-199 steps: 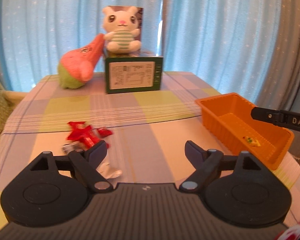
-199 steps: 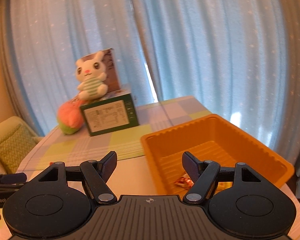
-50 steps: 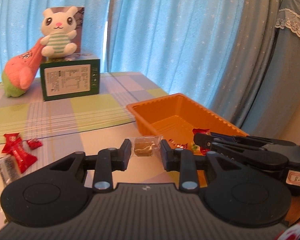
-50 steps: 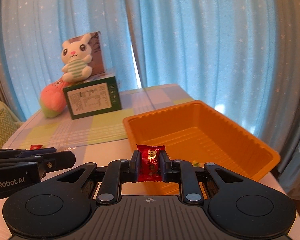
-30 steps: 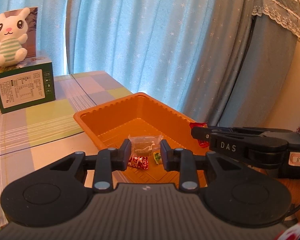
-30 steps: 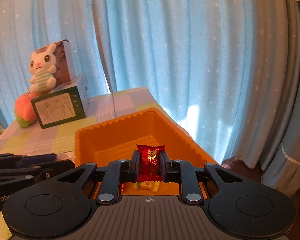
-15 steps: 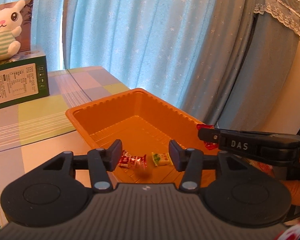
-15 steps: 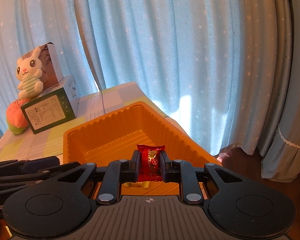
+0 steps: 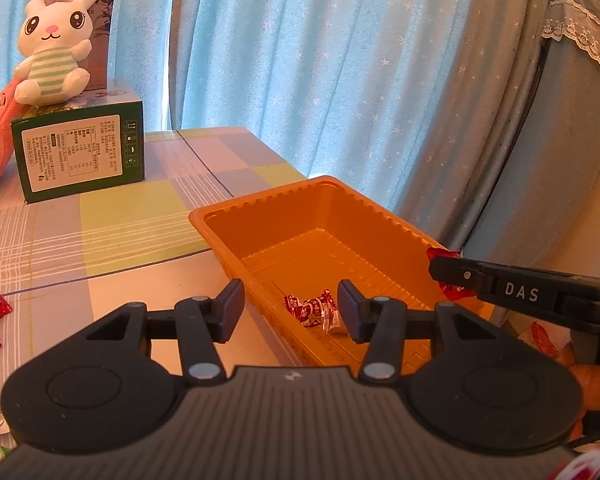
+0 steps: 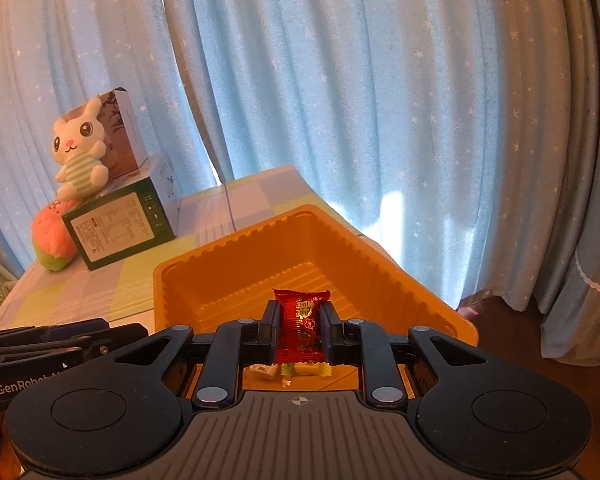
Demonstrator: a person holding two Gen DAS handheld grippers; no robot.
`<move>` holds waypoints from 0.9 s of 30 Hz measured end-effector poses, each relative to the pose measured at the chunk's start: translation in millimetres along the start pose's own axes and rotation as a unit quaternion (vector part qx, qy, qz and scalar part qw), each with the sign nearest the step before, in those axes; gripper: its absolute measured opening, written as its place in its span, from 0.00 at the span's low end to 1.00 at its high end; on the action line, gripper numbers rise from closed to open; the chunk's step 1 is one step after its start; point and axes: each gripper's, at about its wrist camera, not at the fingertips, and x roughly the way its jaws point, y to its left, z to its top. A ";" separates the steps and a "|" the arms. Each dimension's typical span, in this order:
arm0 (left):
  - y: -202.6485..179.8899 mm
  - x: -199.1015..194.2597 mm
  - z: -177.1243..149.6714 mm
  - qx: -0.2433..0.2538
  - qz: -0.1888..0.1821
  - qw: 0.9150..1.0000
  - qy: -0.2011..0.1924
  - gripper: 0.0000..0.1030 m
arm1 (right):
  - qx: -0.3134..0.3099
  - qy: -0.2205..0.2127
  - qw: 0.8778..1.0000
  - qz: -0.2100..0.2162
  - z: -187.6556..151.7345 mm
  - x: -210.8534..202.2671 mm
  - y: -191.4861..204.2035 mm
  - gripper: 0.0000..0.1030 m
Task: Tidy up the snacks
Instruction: 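Carry both candies to the orange tray and release them, then move both open tools back toward the remaining snacks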
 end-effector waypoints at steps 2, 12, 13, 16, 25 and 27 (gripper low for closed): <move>0.8 -0.8 0.0 -0.001 0.002 1.000 -0.001 0.46 | 0.001 0.002 1.000 0.009 0.3 2.1 1.5 0.20; 13.0 -5.9 -0.2 -0.014 0.017 1.000 0.001 0.48 | 0.039 -0.014 0.999 0.000 4.0 -1.6 -3.6 0.64; 13.4 -6.9 -0.3 -0.014 0.018 1.000 0.000 0.49 | 0.037 -0.015 0.999 -0.001 4.2 -1.9 -2.7 0.64; 13.7 -9.4 -0.7 -0.013 0.017 1.000 -0.001 0.50 | 0.034 -0.018 0.999 -0.002 4.8 -3.5 -0.4 0.64; 19.8 -17.2 -0.3 -0.016 0.030 0.999 -0.006 0.55 | 0.022 -0.018 1.000 0.000 2.9 -3.6 10.1 0.64; 23.9 -20.3 -0.7 -0.019 0.035 0.999 -0.008 0.60 | 0.016 -0.018 1.000 0.004 2.2 -3.4 15.0 0.64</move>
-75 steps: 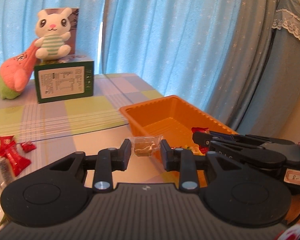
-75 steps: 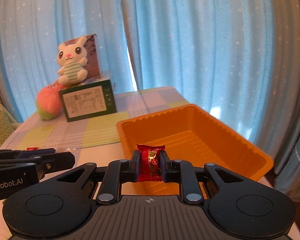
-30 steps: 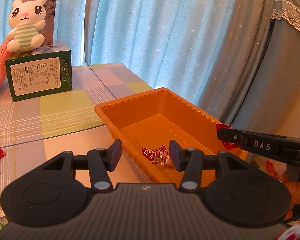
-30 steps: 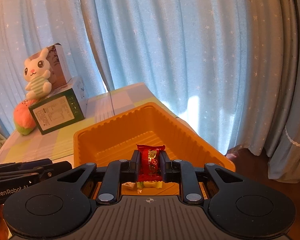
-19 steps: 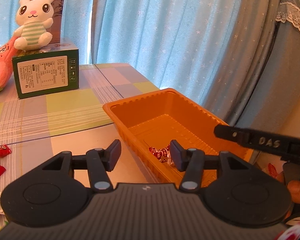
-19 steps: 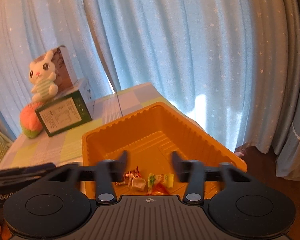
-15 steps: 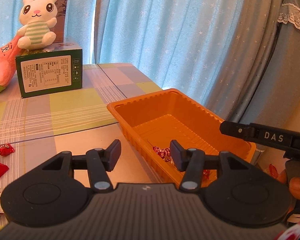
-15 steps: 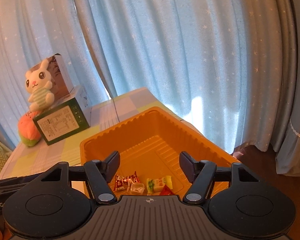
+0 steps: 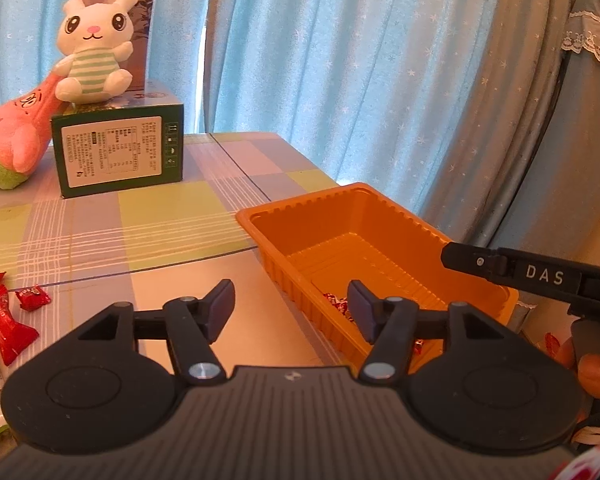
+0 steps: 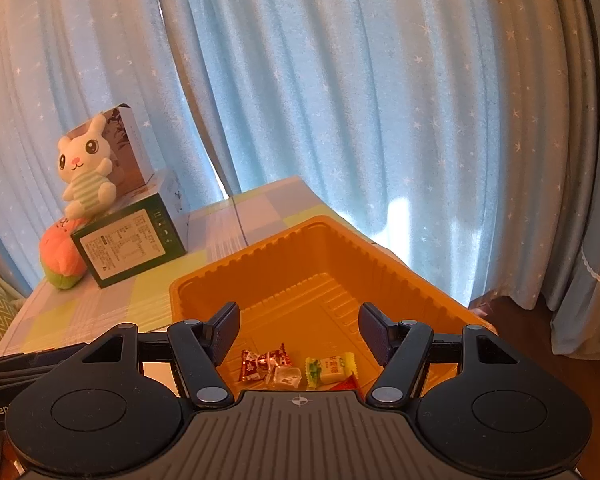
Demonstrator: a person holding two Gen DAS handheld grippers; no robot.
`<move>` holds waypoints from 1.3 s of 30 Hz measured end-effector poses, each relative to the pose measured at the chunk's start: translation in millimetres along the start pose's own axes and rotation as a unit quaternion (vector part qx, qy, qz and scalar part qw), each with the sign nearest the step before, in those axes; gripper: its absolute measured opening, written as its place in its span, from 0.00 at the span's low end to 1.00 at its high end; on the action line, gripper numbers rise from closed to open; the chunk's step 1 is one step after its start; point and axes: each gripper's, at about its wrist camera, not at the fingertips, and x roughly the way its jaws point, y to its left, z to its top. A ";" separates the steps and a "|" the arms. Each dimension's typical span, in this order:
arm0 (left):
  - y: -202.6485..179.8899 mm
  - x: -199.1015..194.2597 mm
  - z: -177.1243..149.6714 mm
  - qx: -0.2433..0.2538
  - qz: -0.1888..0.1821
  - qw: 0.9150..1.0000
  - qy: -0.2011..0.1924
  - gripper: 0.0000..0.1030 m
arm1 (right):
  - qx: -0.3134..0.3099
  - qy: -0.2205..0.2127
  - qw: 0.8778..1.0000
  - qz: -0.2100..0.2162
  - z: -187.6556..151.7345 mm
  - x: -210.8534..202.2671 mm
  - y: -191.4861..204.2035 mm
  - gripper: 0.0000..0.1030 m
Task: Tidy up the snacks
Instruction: 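Move both open tools back toward the remaining snacks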
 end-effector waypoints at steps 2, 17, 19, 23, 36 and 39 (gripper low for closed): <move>5.3 -3.1 -0.9 -0.004 0.006 1.000 -0.001 0.62 | -0.008 -0.001 1.000 0.004 -0.8 0.3 5.8 0.64; 57.3 -41.8 -9.8 -0.028 0.067 0.997 -0.014 0.77 | -0.054 0.019 0.997 0.052 -10.3 11.0 63.6 0.64; 65.2 -47.7 -12.1 -0.030 0.077 0.996 -0.016 0.78 | -0.065 0.022 0.996 0.059 -13.1 12.4 73.0 0.64; 79.3 -59.5 -18.2 -0.030 0.097 0.995 -0.015 0.78 | -0.076 0.028 0.994 0.073 -17.1 14.5 86.7 0.64; 125.0 -99.9 -44.4 -0.049 0.150 0.987 -0.011 0.80 | -0.120 0.053 0.985 0.115 -36.9 19.2 130.8 0.64; 133.8 -109.3 -51.8 -0.053 0.162 0.985 -0.007 0.80 | -0.133 0.067 0.981 0.126 -43.3 23.6 142.0 0.64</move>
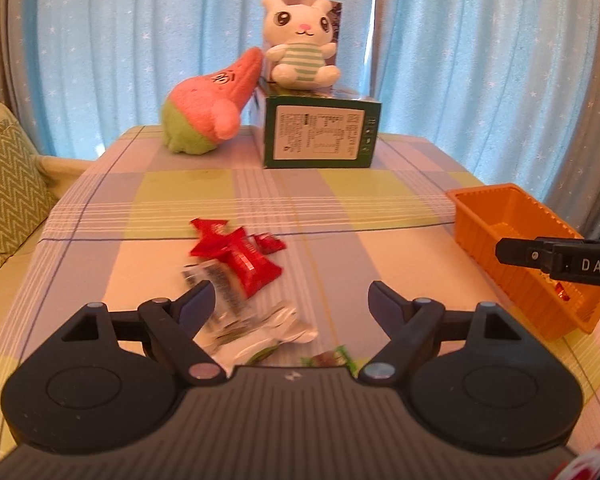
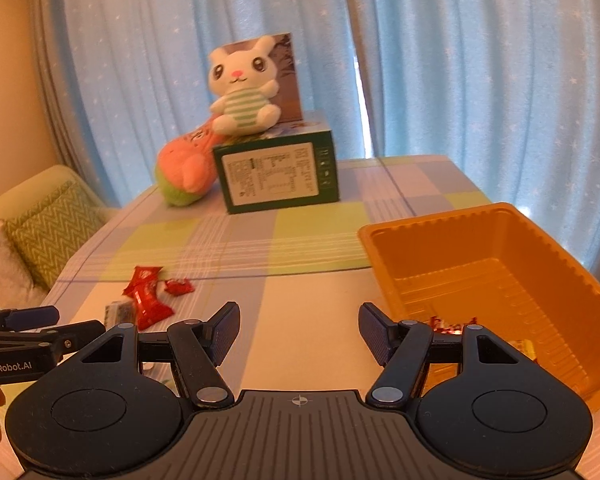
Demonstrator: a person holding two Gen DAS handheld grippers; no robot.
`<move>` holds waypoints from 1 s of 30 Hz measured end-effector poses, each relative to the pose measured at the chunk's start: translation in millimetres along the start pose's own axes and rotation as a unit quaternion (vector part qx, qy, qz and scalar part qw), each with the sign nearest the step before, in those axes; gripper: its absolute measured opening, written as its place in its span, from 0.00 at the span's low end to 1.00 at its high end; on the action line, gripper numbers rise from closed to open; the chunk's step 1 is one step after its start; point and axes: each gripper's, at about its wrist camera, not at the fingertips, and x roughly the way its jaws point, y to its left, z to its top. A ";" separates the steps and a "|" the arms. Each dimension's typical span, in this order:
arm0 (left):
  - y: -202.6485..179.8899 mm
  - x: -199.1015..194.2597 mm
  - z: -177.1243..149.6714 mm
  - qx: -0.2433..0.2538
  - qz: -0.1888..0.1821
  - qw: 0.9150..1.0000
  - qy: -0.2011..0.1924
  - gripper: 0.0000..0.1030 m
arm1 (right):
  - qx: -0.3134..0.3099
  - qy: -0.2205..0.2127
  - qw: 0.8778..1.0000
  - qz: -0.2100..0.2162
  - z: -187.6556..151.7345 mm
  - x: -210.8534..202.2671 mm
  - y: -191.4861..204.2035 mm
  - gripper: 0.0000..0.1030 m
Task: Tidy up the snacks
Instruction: 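Move both open tools back toward the remaining snacks, then grasp the green-wrapped candy with the right tool while the left tool grasps the white-silver packet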
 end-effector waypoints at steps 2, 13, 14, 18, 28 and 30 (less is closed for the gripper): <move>8.4 -4.6 -5.4 -0.002 0.006 1.000 0.003 0.80 | -0.006 0.008 1.000 0.009 -2.8 4.1 6.8 0.64; 41.8 -11.6 -28.9 0.002 0.027 0.999 0.035 0.79 | -0.078 0.053 0.994 0.057 -26.2 27.3 50.3 0.64; 43.8 -10.9 -30.6 0.003 0.028 0.999 0.038 0.79 | -0.089 0.058 0.992 0.061 -28.9 30.6 55.8 0.64; 48.1 -6.3 -34.4 0.013 0.028 0.998 0.051 0.79 | -0.132 0.071 0.986 0.073 -40.6 41.7 69.7 0.64; 50.9 14.0 -30.9 0.090 0.007 0.992 0.083 0.77 | -0.167 0.090 0.978 0.088 -54.9 61.4 83.3 0.64; 52.8 16.4 -28.4 0.094 -0.002 0.992 0.086 0.77 | -0.179 0.092 0.975 0.093 -57.0 66.1 87.0 0.64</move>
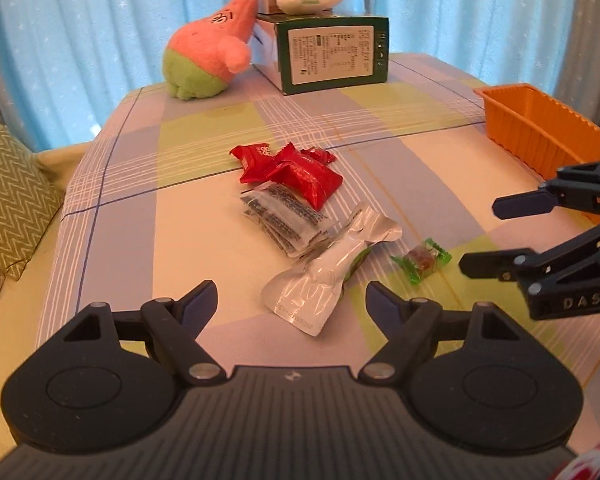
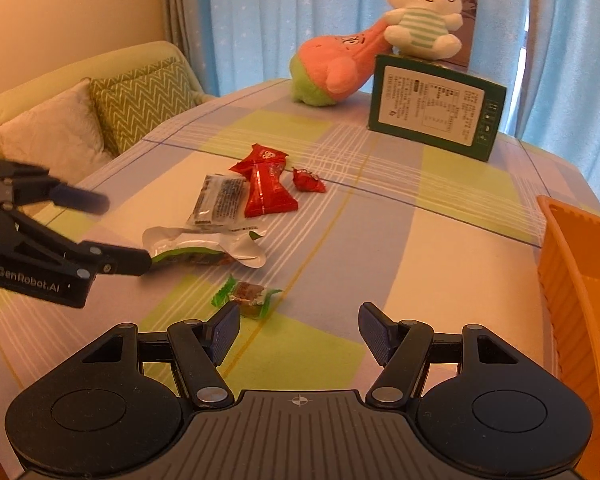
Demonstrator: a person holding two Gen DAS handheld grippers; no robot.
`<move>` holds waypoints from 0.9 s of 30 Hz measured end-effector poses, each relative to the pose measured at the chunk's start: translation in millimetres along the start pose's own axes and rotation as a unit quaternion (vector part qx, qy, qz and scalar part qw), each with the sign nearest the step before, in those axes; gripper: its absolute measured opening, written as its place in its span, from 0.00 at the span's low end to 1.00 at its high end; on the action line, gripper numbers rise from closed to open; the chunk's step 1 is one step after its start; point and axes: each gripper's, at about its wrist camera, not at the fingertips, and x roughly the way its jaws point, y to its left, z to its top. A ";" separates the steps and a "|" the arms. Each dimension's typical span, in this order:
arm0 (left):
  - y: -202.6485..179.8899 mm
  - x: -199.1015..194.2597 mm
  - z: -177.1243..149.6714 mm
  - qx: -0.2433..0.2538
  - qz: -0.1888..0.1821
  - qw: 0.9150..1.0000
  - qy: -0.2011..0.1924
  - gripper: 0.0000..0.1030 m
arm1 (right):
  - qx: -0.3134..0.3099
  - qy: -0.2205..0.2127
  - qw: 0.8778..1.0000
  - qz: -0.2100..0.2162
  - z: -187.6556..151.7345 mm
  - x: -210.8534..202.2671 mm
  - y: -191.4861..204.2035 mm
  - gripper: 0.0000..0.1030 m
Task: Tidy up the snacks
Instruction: 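Grasp the green-wrapped candy with the right tool while the left tool grasps the white-silver packet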
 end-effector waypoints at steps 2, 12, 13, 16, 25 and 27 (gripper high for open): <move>1.4 3.2 2.6 0.000 -0.006 1.000 0.003 0.77 | -0.013 0.002 1.000 0.005 -0.5 5.4 4.0 0.64; 5.5 19.1 12.3 0.010 -0.022 1.000 0.012 0.77 | -0.048 0.010 0.999 0.005 1.5 37.0 11.1 0.64; 6.1 20.4 12.6 0.009 -0.023 1.000 0.012 0.77 | -0.047 0.009 0.999 0.007 2.7 38.7 10.3 0.64; 5.2 22.8 13.2 0.012 -0.027 0.999 0.014 0.77 | -0.040 0.005 0.999 0.017 6.2 44.8 8.3 0.63; 3.4 27.1 13.4 0.023 -0.034 0.999 0.013 0.69 | -0.043 0.010 0.998 0.051 11.3 43.9 18.4 0.20; 1.4 28.9 14.3 0.031 -0.041 0.999 0.012 0.68 | -0.032 0.011 0.999 0.042 11.2 39.7 17.1 0.20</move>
